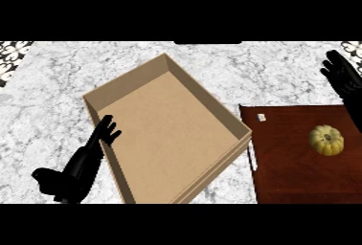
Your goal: Pick the squash from the tray and place it in the cardboard box
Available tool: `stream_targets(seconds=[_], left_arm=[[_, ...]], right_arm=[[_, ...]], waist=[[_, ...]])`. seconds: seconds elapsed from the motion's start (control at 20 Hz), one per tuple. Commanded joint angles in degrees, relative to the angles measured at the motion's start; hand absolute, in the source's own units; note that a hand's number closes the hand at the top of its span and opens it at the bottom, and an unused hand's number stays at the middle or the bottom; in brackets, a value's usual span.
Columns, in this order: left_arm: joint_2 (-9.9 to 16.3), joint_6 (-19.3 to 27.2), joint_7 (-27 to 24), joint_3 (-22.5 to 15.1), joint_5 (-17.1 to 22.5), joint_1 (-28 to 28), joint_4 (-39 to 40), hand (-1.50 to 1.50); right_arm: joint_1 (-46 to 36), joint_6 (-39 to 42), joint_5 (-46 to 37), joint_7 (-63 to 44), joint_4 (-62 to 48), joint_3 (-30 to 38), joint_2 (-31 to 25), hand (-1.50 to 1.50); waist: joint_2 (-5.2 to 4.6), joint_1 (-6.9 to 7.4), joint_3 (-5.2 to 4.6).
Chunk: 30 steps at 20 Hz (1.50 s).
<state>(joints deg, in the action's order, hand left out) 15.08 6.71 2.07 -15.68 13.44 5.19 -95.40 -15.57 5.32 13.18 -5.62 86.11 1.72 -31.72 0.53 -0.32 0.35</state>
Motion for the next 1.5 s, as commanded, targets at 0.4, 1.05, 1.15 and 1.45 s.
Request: stream_targets(seconds=[0.4,1.05,1.15,1.45], left_arm=[[7.7,6.7,1.6,4.9,-10.0,0.3,-0.3,0.0],[7.5,7.2,2.5,7.1,-11.3,-2.4,4.6,0.0],[8.0,7.3,1.9,7.4,-12.0,-2.6,5.2,0.0],[7.5,7.6,2.1,7.2,-12.4,-3.0,6.0,0.0]], right_arm=[[-0.7,-28.2,-28.9,-4.4,-8.1,7.4,-9.1,1.5],[4.4,-21.3,-47.7,-20.9,-3.3,-3.7,-12.8,-1.5],[3.4,-13.7,-47.7,-26.1,-1.3,-5.9,-14.9,-1.5],[1.9,8.1,-43.5,-42.1,4.5,-12.8,-16.6,-1.5]], waist=[[-1.12,0.78,-0.41],[-0.41,0.29,-0.71],[-0.38,0.41,-0.73],[-0.34,0.77,-0.76]])
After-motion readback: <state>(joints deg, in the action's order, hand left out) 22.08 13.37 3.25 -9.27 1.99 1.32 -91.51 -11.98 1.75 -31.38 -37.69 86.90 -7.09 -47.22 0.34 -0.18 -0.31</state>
